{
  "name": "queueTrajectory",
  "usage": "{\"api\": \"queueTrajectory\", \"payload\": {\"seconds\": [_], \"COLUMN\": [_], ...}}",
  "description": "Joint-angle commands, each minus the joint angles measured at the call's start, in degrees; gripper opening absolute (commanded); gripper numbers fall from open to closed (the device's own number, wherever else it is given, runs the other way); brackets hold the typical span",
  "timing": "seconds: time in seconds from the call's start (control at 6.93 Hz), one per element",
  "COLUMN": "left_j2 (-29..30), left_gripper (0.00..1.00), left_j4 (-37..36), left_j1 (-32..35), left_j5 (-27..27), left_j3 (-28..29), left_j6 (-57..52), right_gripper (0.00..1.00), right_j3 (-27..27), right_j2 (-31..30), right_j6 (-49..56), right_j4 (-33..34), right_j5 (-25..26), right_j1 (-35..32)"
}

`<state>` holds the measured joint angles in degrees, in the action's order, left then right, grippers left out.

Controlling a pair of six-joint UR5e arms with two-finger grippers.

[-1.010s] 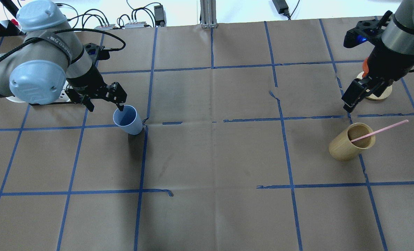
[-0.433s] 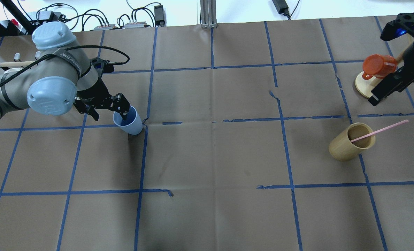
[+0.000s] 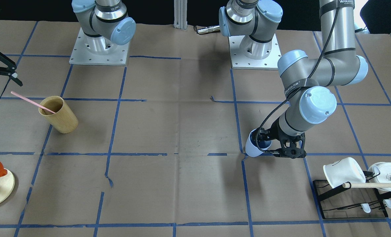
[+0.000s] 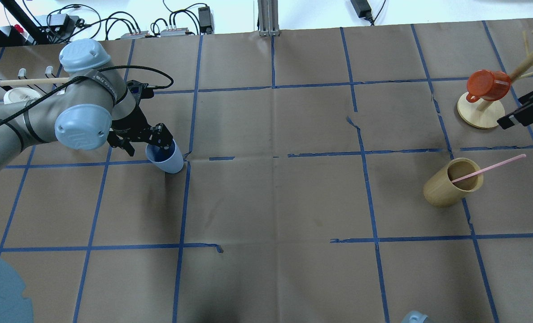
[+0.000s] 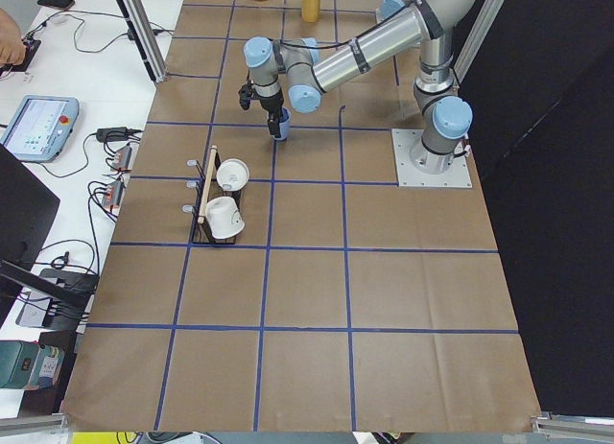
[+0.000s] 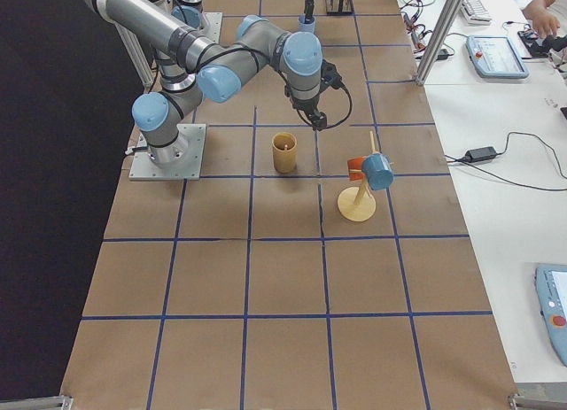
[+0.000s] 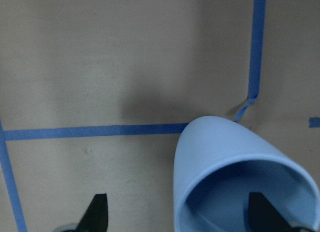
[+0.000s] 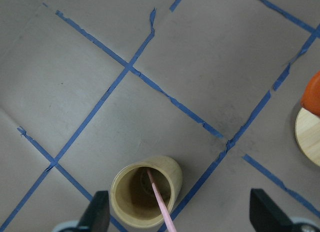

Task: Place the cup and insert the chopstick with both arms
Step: 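Grasp the light blue cup with left gripper while right gripper descends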

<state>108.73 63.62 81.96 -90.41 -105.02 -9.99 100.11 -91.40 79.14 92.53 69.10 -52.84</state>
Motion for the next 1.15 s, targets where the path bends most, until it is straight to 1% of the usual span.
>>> {"api": "queueTrajectory", "payload": {"seconds": [0.0, 0.14, 0.29, 0.43, 0.58, 0.72, 0.87, 1.01], "left_j2": [0.7, 0.3, 0.3, 0.1, 0.0, -0.1, -1.8, -3.2], "left_gripper": [0.44, 0.12, 0.05, 0.05, 0.05, 0.05, 0.04, 0.04], "left_j4": [-1.0, -0.4, -0.4, -0.2, -0.2, 0.2, 2.2, 4.1], "left_j1": [0.0, -0.7, -1.0, -1.0, -0.9, -0.7, -0.1, 0.6], "left_j5": [-0.4, -0.8, -0.6, -0.9, -0.8, -0.8, -0.9, -0.1], "left_j3": [0.9, 0.6, 0.2, 0.4, 0.3, 0.8, 1.5, 1.5], "left_j6": [-0.6, -0.4, -0.3, -0.1, 0.0, 0.1, 0.5, 3.6], "right_gripper": [0.97, 0.98, 0.98, 0.98, 0.97, 0.96, 0.96, 0.96], "right_j3": [3.8, 5.2, 5.4, 5.4, 6.8, 9.2, 10.7, 11.2], "right_j2": [0.0, 0.2, 0.4, 0.4, 0.5, 0.5, 0.5, 0.5], "right_j6": [15.3, 21.5, 23.7, 23.8, 25.4, 31.5, 34.7, 36.4], "right_j4": [-0.2, -0.7, -0.9, -1.1, -1.1, -0.9, -0.7, -0.8], "right_j5": [-9.3, -11.6, -11.5, -11.4, -11.4, -12.1, -14.7, -14.7], "right_j1": [5.4, 6.1, 6.2, 6.3, 6.8, 8.0, 9.1, 9.8]}}
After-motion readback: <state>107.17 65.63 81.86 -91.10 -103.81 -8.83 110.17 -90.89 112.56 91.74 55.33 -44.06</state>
